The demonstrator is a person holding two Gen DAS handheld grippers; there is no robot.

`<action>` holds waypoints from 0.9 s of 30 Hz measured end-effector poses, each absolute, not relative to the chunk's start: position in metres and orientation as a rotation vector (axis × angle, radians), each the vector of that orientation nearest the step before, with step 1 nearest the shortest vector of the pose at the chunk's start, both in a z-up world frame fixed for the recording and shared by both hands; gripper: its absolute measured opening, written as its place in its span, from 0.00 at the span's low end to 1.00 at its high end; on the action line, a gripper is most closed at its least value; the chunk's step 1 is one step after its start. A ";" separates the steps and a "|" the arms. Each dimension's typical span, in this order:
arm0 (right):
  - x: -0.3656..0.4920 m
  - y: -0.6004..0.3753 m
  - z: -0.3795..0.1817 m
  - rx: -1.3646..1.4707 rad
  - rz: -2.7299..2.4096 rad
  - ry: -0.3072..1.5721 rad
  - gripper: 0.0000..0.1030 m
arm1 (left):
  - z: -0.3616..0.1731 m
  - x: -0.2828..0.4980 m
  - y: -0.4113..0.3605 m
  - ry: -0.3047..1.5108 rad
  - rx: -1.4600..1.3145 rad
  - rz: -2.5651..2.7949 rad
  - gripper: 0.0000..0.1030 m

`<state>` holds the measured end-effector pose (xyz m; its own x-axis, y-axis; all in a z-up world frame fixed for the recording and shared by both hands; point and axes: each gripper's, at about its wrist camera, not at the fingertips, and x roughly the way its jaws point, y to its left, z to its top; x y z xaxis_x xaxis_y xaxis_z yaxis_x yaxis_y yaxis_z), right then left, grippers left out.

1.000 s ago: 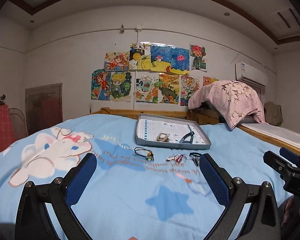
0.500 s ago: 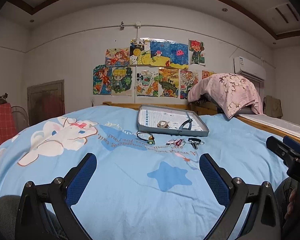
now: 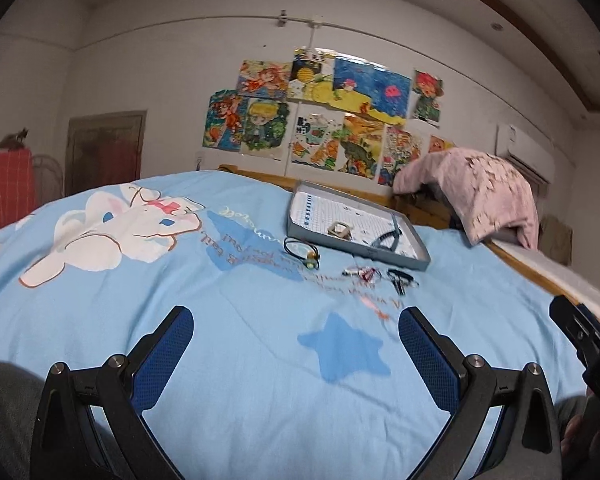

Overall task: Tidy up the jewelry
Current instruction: 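Withdraw both tools from the tray and move them toward the hair ties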

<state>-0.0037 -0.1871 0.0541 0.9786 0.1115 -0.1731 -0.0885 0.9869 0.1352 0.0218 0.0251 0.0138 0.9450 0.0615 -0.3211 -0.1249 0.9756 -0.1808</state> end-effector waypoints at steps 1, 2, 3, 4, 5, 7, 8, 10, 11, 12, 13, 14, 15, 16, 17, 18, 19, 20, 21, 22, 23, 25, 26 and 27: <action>0.004 -0.187 0.057 0.130 0.103 0.176 0.99 | 0.016 0.027 0.026 0.321 -0.196 0.101 1.00; 0.011 -0.186 0.061 0.132 0.105 0.173 0.99 | 0.019 0.033 0.026 0.318 -0.183 0.112 1.00; 0.016 -0.185 0.063 0.132 0.105 0.170 0.99 | 0.023 0.040 0.026 0.313 -0.161 0.122 1.00; 0.023 -0.184 0.066 0.133 0.107 0.166 0.99 | 0.027 0.048 0.025 0.309 -0.139 0.124 1.00; 0.032 -0.183 0.069 0.136 0.113 0.159 0.99 | 0.031 0.057 0.025 0.306 -0.115 0.118 1.00; 0.050 -0.179 0.075 0.140 0.127 0.152 0.99 | 0.037 0.071 0.026 0.299 -0.099 0.111 1.00; 0.057 -0.178 0.077 0.139 0.130 0.148 0.99 | 0.040 0.082 0.027 0.299 -0.095 0.110 1.00; 0.074 -0.173 0.082 0.135 0.137 0.148 0.99 | 0.045 0.097 0.030 0.306 -0.100 0.111 1.00; 0.084 -0.171 0.084 0.137 0.140 0.149 0.99 | 0.048 0.105 0.032 0.307 -0.106 0.109 1.00; 0.095 -0.169 0.086 0.136 0.145 0.146 0.99 | 0.050 0.113 0.034 0.305 -0.112 0.109 1.00; 0.102 -0.167 0.087 0.134 0.146 0.147 0.99 | 0.053 0.122 0.036 0.305 -0.115 0.111 1.00; 0.112 -0.164 0.088 0.131 0.147 0.151 0.99 | 0.055 0.133 0.038 0.307 -0.122 0.112 1.00; 0.121 -0.162 0.089 0.129 0.147 0.153 0.99 | 0.056 0.140 0.040 0.313 -0.127 0.110 1.00; 0.133 -0.160 0.090 0.128 0.148 0.154 0.99 | 0.058 0.150 0.043 0.322 -0.132 0.107 1.00; 0.141 -0.158 0.091 0.129 0.149 0.158 0.99 | 0.059 0.160 0.046 0.330 -0.137 0.102 1.00; 0.153 -0.156 0.091 0.129 0.151 0.164 0.99 | 0.060 0.170 0.048 0.334 -0.139 0.100 1.00; 0.160 -0.154 0.092 0.129 0.150 0.167 0.99 | 0.062 0.180 0.049 0.338 -0.137 0.100 1.00; 0.171 -0.152 0.092 0.128 0.151 0.172 0.99 | 0.064 0.189 0.052 0.340 -0.133 0.097 1.00; 0.180 -0.151 0.092 0.127 0.153 0.177 0.99 | 0.065 0.201 0.053 0.344 -0.122 0.091 1.00; 0.192 -0.148 0.091 0.126 0.155 0.189 0.99 | 0.066 0.210 0.054 0.348 -0.111 0.089 1.00; 0.199 -0.146 0.090 0.124 0.154 0.194 0.99 | 0.066 0.220 0.055 0.356 -0.099 0.084 1.00; 0.218 -0.140 0.085 0.118 0.153 0.212 0.99 | 0.063 0.240 0.057 0.379 -0.081 0.076 1.00; 0.227 -0.139 0.083 0.116 0.152 0.221 0.99 | 0.060 0.248 0.058 0.392 -0.077 0.073 1.00; 0.233 -0.138 0.082 0.115 0.150 0.228 0.99 | 0.056 0.257 0.060 0.409 -0.074 0.073 1.00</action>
<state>0.2332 -0.1377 0.0816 0.9630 0.1611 -0.2161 -0.1351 0.9822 0.1303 0.2572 0.0602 0.0556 0.9148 0.0561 -0.3999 -0.0859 0.9947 -0.0570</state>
